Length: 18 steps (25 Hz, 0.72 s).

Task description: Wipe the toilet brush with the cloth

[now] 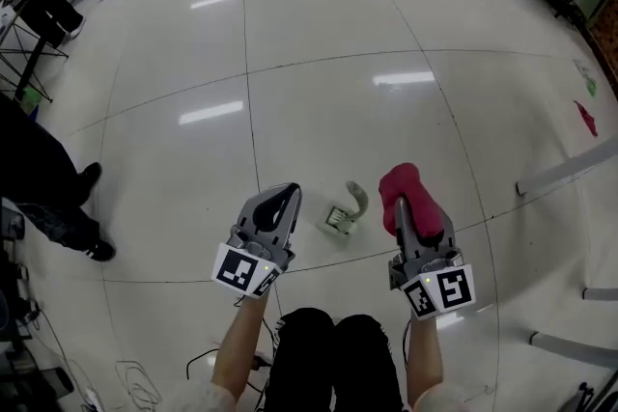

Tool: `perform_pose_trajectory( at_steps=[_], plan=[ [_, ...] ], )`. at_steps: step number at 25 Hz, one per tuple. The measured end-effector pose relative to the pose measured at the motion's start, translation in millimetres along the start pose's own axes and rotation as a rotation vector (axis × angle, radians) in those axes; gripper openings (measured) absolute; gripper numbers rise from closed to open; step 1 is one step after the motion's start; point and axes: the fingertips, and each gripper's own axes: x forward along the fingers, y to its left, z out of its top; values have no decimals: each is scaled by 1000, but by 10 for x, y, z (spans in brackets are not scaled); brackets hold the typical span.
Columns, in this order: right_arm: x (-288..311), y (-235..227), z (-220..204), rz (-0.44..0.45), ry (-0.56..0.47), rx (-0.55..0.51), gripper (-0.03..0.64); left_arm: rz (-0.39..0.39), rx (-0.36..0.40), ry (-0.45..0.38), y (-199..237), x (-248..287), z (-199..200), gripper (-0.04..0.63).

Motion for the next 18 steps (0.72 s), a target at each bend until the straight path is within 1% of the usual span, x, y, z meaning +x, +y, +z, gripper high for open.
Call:
perform_pose_trajectory(
  at_steps=[3, 5, 7, 9, 12, 15, 18],
  plan=[
    [-38, -191, -831, 6, 8, 5, 69, -20, 15, -3, 15, -62, -832, 2],
    [-72, -236, -1261, 10, 22, -2, 69, -32, 27, -5, -16, -128, -1215, 2],
    [-104, -203, -1601, 19, 34, -3, 69, -40, 38, 1, -35, -203, -1500, 2],
    [-167, -165, -1885, 22, 55, 5, 69, -39, 31, 19, -60, -277, -1767, 2],
    [-245, -117, -2204, 21, 86, 33, 69, -49, -1, 42, -59, -308, -2086, 2],
    [-352, 8, -2520, 44, 130, 10, 69, -45, -23, 76, -35, -355, -2401, 2],
    [-442, 57, -2844, 44, 176, 16, 69, -51, -53, 93, -55, -320, -2720, 2]
  ],
)
